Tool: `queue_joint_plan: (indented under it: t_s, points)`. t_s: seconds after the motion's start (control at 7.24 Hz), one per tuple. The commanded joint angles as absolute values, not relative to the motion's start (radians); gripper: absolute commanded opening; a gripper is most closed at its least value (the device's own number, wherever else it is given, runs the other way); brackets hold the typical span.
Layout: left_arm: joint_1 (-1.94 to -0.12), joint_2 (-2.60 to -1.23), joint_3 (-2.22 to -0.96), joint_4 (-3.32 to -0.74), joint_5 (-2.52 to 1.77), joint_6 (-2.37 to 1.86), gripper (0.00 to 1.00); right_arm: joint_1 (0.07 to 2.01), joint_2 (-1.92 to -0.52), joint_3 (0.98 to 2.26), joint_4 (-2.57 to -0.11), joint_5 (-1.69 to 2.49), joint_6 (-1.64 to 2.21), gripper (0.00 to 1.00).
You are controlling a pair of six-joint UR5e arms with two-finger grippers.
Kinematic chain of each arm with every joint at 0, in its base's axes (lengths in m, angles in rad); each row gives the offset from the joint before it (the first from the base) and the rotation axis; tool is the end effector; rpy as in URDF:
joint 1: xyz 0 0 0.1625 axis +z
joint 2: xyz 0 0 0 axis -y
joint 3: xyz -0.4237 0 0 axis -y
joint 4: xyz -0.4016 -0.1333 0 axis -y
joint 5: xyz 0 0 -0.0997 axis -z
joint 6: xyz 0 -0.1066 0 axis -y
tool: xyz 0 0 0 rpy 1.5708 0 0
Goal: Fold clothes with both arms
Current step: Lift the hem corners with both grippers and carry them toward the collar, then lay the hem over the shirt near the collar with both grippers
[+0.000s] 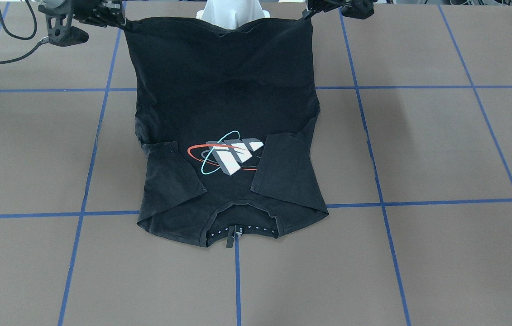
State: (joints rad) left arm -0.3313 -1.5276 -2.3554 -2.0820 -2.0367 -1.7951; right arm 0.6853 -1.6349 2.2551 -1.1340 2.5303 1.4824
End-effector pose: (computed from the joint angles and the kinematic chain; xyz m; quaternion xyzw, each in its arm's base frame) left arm 0.3500 -0.2107 0.2497 -0.1563 0.5795 -0.0861 0.7952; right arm -0.2821 -0.2900 0.2952 -0.2004 -0.5646 0.0028 0.8006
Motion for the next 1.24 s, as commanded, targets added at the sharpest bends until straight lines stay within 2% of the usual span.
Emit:
queue_joint_plan:
  t_s: [0.0, 0.41, 0.69, 1.1]
  points:
    - [-0.489, -1.595, -2.277, -2.082, -2.043, -1.760, 0.00, 0.793, -1.564, 2.153, -1.134, 2.528, 1.454, 0.00]
    - [-0.639, -1.620, -2.195, -2.088, -2.046, -1.700, 0.00, 0.874, -1.438, 1.972, -1.135, 2.513, 1.453, 0.00]
    - [-0.687, -1.684, -2.079, -2.092, -2.042, -1.681, 0.00, 0.929, -1.321, 1.808, -1.135, 2.513, 1.454, 0.00]
    - [-0.707, -1.713, -2.000, -2.092, -2.039, -1.683, 0.00, 0.973, -1.239, 1.683, -1.135, 2.508, 1.433, 0.00]
